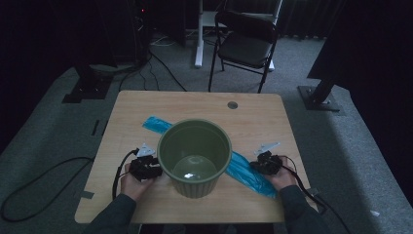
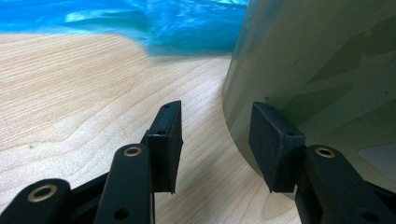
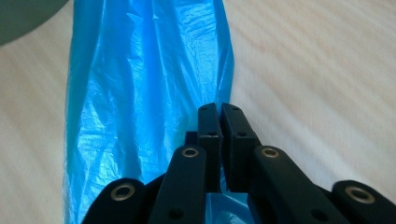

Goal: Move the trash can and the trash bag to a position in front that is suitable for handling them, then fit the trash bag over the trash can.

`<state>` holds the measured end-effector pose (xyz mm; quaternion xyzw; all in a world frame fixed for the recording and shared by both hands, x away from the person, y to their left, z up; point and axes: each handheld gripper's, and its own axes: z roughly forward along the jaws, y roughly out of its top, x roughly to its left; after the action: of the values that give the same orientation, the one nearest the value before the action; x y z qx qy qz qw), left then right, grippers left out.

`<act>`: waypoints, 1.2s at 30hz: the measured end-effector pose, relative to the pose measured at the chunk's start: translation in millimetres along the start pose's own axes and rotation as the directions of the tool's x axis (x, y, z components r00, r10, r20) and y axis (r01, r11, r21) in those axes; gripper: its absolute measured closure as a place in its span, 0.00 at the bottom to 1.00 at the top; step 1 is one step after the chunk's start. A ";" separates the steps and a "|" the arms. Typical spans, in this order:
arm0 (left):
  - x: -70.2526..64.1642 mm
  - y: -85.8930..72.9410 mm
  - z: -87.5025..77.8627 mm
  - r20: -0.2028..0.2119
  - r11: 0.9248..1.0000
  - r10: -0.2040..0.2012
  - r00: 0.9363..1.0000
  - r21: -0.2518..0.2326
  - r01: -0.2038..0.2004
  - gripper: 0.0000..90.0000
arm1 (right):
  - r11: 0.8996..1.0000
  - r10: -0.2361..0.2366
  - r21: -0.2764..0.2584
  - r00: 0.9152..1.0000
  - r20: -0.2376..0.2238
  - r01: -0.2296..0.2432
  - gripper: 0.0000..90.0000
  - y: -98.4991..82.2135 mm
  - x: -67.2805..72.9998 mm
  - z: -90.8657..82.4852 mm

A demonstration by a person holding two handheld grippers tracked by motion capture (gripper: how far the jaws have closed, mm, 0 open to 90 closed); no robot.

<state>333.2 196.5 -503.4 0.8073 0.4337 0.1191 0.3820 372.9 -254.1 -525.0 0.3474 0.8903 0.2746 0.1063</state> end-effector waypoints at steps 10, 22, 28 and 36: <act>0.5 1.2 1.7 -0.001 1.000 -0.004 1.000 0.002 0.004 0.62 | 1.000 0.016 -0.012 1.000 0.010 -0.016 0.90 -19.0 6.5 -11.7; 0.2 1.5 1.0 0.001 1.000 -0.004 1.000 0.002 0.004 0.62 | 0.998 0.044 -0.037 0.999 0.007 -0.043 0.58 -21.3 6.6 -10.1; 0.4 1.9 1.3 0.000 1.000 -0.002 1.000 0.003 0.002 0.62 | 0.997 0.053 -0.054 0.998 0.017 -0.052 0.54 -17.5 8.1 -13.2; 0.3 1.9 0.9 0.000 1.000 -0.001 1.000 0.003 0.001 0.62 | 0.996 0.034 -0.086 0.999 0.005 -0.033 0.53 -9.6 18.9 -19.5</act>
<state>335.0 195.7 -502.7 0.8076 0.4345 0.1182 0.3808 346.2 -255.3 -514.2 0.3583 0.8714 0.3132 0.1191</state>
